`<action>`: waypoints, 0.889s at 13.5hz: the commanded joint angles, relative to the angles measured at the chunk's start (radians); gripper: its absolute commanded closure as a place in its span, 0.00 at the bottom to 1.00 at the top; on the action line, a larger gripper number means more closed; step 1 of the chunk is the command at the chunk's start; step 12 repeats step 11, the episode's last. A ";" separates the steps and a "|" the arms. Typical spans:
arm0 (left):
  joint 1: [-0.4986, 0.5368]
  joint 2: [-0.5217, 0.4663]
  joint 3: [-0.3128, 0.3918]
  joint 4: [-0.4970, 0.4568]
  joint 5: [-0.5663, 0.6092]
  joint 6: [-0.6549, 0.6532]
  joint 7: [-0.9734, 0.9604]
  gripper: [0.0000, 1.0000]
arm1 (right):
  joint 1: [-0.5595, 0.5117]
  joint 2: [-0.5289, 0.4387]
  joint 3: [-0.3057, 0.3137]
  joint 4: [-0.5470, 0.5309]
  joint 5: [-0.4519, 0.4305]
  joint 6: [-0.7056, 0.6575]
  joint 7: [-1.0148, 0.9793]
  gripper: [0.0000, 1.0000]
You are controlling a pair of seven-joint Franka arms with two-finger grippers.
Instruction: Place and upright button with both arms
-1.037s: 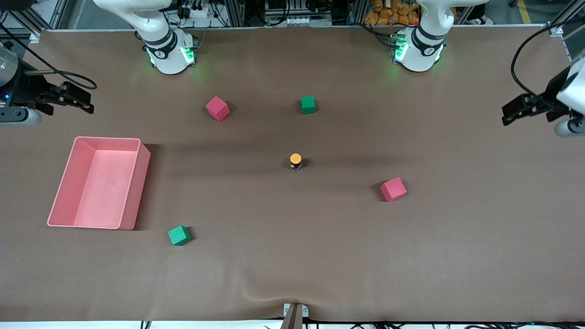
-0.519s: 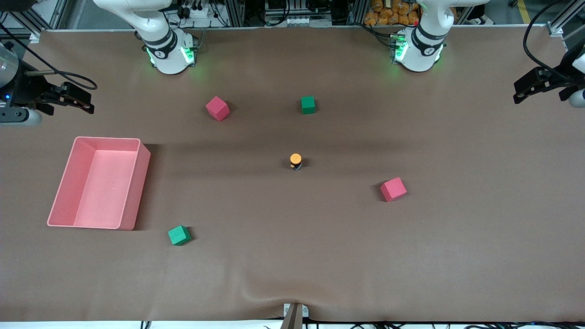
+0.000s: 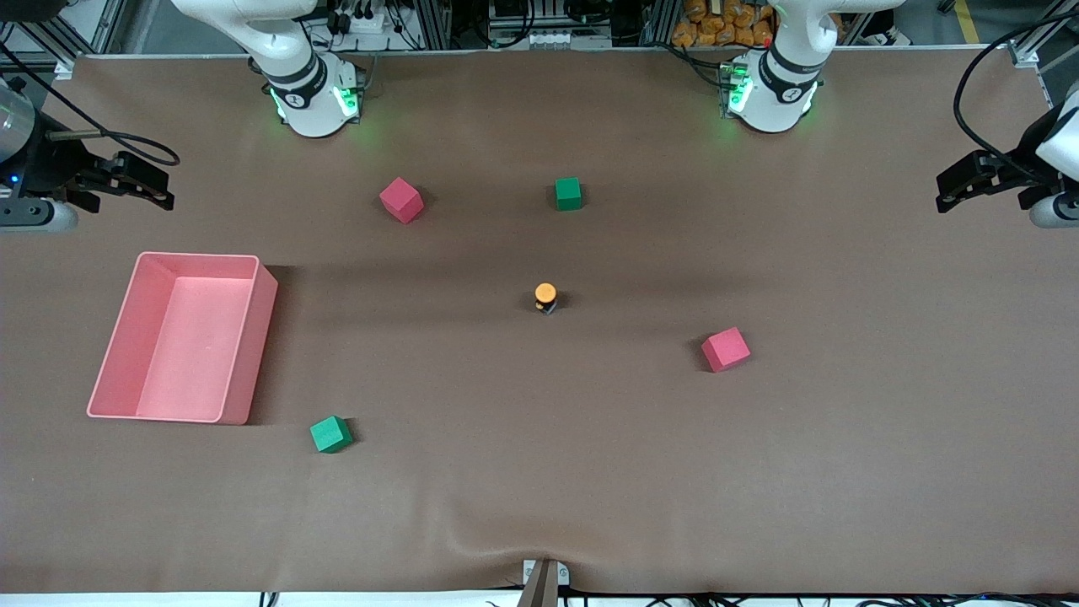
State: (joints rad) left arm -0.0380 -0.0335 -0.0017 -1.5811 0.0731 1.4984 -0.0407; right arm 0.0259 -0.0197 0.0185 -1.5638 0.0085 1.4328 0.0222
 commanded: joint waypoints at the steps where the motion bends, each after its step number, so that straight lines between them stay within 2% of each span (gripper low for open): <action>1: -0.014 0.003 0.020 0.018 -0.015 -0.001 0.007 0.00 | 0.000 -0.014 -0.002 -0.013 0.008 -0.002 0.004 0.00; 12: -0.011 0.015 0.020 0.018 -0.045 -0.001 0.010 0.00 | -0.001 -0.014 -0.002 -0.015 0.008 -0.002 0.005 0.00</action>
